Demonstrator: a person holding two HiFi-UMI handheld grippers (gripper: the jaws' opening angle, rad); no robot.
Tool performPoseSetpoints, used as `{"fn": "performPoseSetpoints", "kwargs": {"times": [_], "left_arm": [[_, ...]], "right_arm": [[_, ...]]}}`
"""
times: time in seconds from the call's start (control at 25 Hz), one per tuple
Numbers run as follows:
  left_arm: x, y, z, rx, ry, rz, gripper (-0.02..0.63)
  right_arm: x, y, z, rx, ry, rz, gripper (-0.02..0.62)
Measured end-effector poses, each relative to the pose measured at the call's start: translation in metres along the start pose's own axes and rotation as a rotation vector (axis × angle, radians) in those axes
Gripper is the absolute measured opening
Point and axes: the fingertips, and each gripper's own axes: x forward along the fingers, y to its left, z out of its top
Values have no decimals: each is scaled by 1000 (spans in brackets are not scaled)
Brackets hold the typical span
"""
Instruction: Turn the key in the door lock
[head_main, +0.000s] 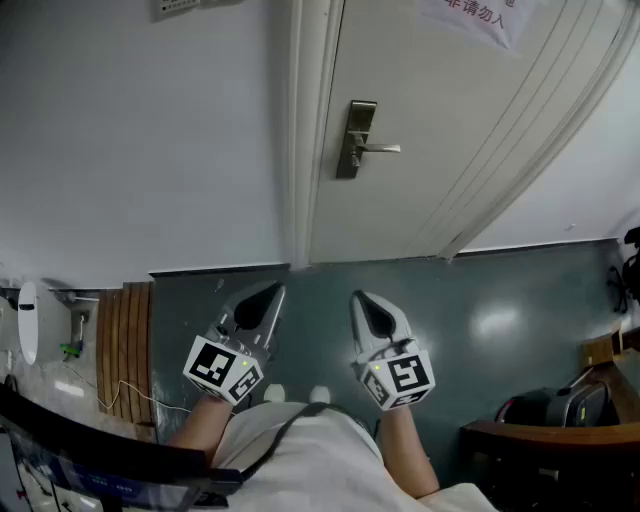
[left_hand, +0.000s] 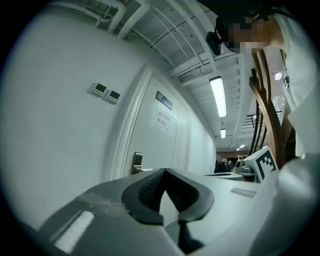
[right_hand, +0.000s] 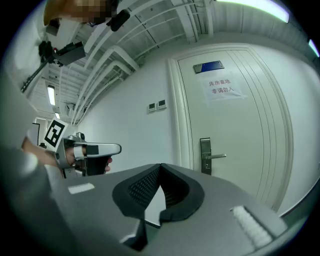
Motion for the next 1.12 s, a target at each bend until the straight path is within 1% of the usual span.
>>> {"fn": "performPoseSetpoints", "kwargs": {"times": [0.28,0.48,0.68,0.84,1.04,1.12], "left_arm": [[6,-6,-6,17,23,5,6],[11,-11,-14,13,34,14,5],[21,-14,-20,12,49,34,5],[31,-17,-24,-27,35,50,3],[42,-29,-38,-13,72,62,3],[45,-30,-40,-12,75,68,5]], "right_arm": [[-5,-10,0,-6,4,-15,7],[-10,-22,-5,-9,17,-30,7],[-12,-38,-12,-4,34,-40,8],[-17,-54,-20,1,44,-44,8],[-24,-74,-28,15,52,-38,8],[-24,-79,-30,14,58,-33,8]]}}
